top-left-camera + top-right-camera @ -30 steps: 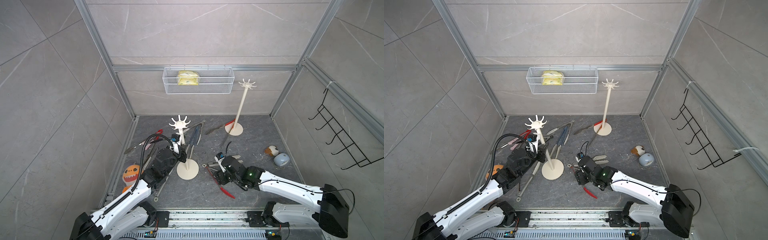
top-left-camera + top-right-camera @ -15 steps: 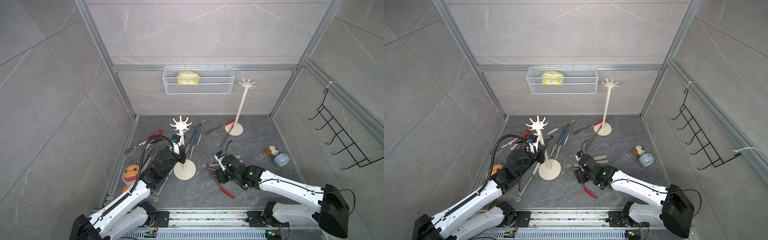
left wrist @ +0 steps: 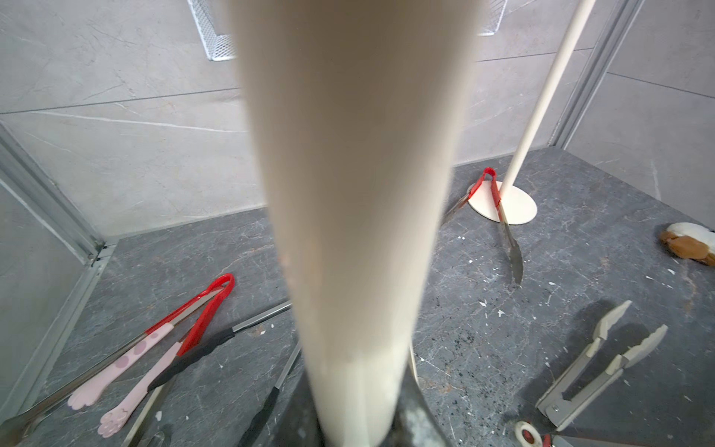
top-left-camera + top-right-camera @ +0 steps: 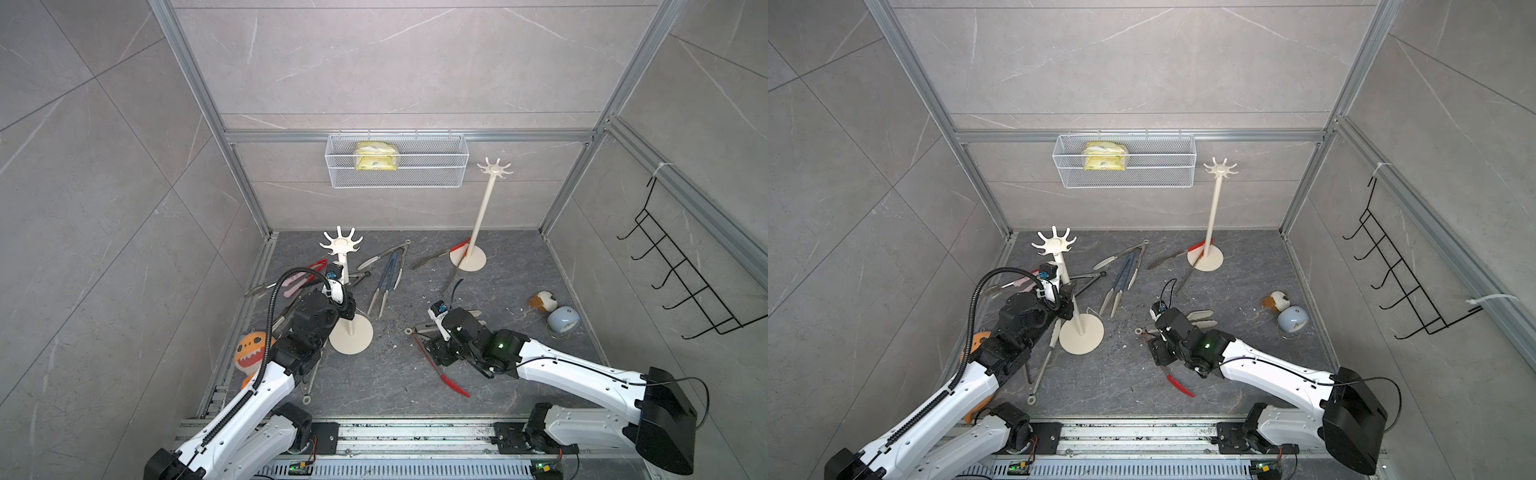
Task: Hang food tongs on kitchen utensil racks
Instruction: Move the rack to the center of the board.
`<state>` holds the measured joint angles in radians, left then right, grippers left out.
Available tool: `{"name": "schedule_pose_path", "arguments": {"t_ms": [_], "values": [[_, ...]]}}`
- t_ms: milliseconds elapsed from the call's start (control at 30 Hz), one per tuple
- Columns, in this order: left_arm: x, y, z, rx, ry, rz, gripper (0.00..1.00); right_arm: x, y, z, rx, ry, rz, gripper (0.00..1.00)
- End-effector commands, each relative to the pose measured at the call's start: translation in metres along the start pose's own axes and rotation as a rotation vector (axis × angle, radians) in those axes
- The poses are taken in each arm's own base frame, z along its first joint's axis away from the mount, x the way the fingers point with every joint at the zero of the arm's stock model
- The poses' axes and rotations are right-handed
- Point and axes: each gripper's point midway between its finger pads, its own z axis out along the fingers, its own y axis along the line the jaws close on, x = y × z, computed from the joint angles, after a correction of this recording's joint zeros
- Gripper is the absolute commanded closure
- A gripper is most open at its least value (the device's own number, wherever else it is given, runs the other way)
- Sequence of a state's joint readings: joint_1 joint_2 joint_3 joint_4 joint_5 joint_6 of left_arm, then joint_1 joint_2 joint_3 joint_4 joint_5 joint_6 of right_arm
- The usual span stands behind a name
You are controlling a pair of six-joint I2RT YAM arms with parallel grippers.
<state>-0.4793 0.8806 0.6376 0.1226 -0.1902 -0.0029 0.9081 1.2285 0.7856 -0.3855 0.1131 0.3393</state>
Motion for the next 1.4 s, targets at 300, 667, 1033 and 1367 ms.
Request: {"name": "schedule_pose_path", "arguments": {"t_ms": [300,667,1033,1367], "values": [[-0.063,0.020,0.034,-0.075,-0.181,0.101,0.96,-0.011,-0.001,-0.004,0.013,-0.007,-0.019,0.30],[-0.082,0.027,0.068,-0.087,-0.242,0.079,0.96,-0.013,-0.005,-0.006,0.020,-0.012,-0.028,0.30],[-0.094,0.022,0.082,-0.052,-0.308,-0.030,0.96,-0.013,-0.010,-0.006,0.027,-0.008,-0.024,0.30],[-0.091,0.025,0.080,-0.079,-0.363,-0.094,0.97,-0.013,-0.010,-0.006,0.028,-0.006,-0.023,0.30]]}}
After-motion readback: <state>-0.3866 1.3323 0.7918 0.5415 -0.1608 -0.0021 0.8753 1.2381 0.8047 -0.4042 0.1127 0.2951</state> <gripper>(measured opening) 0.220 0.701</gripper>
